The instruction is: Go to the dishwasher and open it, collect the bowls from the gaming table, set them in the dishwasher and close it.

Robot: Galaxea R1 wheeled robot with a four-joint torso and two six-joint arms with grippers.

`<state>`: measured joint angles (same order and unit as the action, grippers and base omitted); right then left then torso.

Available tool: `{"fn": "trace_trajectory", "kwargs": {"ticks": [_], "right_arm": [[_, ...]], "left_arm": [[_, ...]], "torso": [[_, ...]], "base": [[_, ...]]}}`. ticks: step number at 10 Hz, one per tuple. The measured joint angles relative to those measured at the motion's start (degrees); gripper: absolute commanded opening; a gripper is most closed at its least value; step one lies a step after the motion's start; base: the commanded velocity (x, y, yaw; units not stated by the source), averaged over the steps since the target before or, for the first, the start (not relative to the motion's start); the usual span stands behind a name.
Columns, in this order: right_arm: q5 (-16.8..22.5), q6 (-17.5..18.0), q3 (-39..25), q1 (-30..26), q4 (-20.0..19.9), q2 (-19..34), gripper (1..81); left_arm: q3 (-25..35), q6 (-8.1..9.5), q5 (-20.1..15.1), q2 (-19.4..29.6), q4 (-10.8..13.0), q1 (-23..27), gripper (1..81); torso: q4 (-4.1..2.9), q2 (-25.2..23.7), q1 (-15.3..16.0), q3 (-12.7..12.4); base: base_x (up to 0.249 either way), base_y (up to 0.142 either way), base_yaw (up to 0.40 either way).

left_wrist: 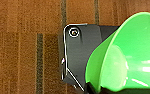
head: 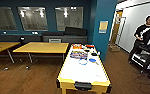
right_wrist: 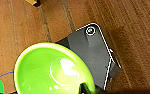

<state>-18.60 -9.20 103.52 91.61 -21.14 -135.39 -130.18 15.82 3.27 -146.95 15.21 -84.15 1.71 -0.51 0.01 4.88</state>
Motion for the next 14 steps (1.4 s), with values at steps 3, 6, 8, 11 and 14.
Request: {"fn": "trace_trajectory", "kwargs": {"ticks": [3, 6, 8, 11, 14], "right_arm": [[0.44, 0.00, 0.20, -0.84, 0.02, -0.44, 1.0], [1.51, -0.02, 0.33, 0.91, 0.20, -0.45, 1.0], [0.61, -0.02, 0.41, -1.16, 0.20, -0.41, 1.0], [1.27, 0.00, 0.50, -0.62, 0.20, -0.35, 1.0], [1.57, -0.02, 2.02, -0.21, 0.24, -1.30, 1.0]], "left_arm": [[-0.02, -0.01, 0.09, 0.00, 0.02, 0.44, 1.0], [0.02, -0.04, 0.59, 0.17, 0.05, -1.79, 1.0], [0.06, -0.10, 2.27, 0.30, 0.07, -0.39, 1.0], [0.00, -0.15, 1.30, 0.00, 1.27, -0.93, 1.0], [0.00, -0.12, 1.52, -0.41, 1.27, -0.33, 1.0]], "torso": [[0.00, 0.06, 0.11, 0.02], [0.00, -0.07, -0.06, -0.02], [0.00, -0.07, -0.03, -0.02], [0.00, -0.07, -0.01, -0.02], [0.00, -0.07, 0.00, -0.02]], "base": [[-0.058, 0.000, 0.000], [0.000, 0.000, -0.260], [0.000, 0.000, -0.400], [0.000, 0.000, -0.400], [0.000, 0.000, -0.400]]}}
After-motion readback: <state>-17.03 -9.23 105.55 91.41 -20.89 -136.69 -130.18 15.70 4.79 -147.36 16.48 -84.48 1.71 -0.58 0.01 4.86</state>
